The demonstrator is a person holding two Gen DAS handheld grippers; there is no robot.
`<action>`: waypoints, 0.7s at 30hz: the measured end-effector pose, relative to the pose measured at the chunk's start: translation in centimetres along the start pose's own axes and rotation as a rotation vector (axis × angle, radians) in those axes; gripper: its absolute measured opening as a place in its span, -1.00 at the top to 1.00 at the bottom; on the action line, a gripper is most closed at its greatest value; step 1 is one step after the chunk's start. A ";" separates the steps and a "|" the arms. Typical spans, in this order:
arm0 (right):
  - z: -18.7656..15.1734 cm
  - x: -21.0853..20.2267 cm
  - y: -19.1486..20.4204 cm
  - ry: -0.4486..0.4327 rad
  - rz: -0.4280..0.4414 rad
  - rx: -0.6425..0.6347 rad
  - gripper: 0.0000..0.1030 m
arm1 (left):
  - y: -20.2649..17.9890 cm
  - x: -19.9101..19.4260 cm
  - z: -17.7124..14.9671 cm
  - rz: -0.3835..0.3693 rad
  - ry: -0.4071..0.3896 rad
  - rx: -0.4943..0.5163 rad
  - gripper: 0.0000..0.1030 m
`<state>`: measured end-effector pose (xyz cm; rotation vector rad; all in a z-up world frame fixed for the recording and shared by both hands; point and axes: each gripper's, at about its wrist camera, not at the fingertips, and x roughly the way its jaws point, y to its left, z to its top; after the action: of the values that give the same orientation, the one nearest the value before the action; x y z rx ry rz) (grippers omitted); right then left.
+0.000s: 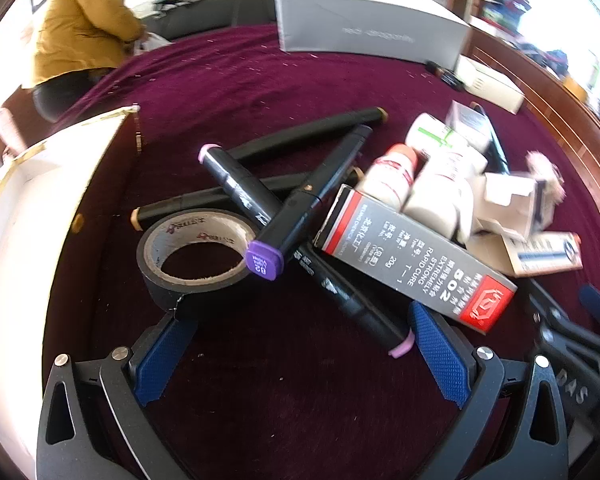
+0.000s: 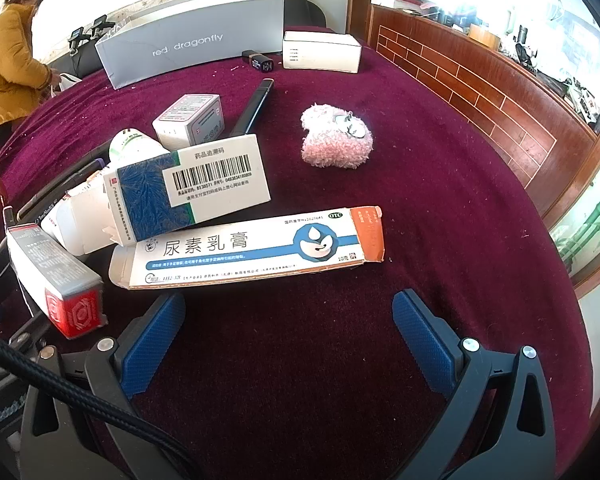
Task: Organize objects
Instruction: 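Lower the left tool onto the purple-capped black marker and close it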
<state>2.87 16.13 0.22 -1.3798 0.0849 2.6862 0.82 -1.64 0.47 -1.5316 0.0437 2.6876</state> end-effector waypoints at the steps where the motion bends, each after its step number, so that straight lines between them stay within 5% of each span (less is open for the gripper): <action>1: 0.0 0.0 0.0 0.000 0.003 0.002 -1.00 | -0.1 0.0 -0.1 -0.012 0.003 0.019 -0.97; 13: 0.0 -0.1 -0.3 -0.001 0.004 0.004 -1.00 | 1.8 -1.0 -1.1 -0.154 0.038 0.124 -0.97; 17: 0.0 -0.1 -0.3 0.001 0.010 -0.001 -1.00 | 3.1 -2.1 -1.1 -0.305 0.078 0.057 -0.96; 21: 0.7 0.1 -0.6 0.108 0.080 -0.085 -1.00 | 5.1 -5.1 -1.3 -0.350 0.010 0.051 -0.96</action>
<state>2.34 16.84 0.59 -1.5789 0.0372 2.7072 4.25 -6.97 4.21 -1.3882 -0.1416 2.3867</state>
